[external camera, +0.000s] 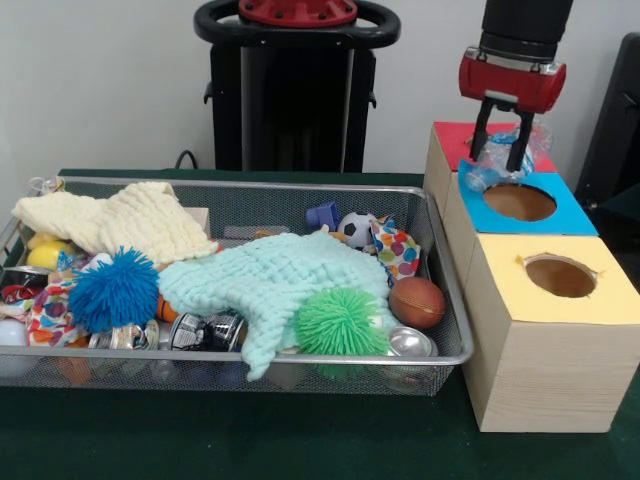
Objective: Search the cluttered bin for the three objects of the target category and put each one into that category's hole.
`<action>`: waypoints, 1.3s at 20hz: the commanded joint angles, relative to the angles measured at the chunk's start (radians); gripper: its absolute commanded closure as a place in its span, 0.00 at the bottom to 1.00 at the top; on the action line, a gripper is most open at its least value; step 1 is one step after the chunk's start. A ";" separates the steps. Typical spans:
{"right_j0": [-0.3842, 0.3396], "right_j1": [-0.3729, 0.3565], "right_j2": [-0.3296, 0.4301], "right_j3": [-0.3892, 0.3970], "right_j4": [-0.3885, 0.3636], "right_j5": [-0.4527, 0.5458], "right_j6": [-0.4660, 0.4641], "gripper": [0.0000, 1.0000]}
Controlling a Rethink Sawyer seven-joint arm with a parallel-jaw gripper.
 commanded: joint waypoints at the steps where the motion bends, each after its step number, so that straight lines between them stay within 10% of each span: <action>1: 0.023 0.042 0.019 -0.063 0.032 0.073 0.232 1.00; 26: 0.019 0.098 -0.003 -0.156 0.045 0.106 0.245 1.00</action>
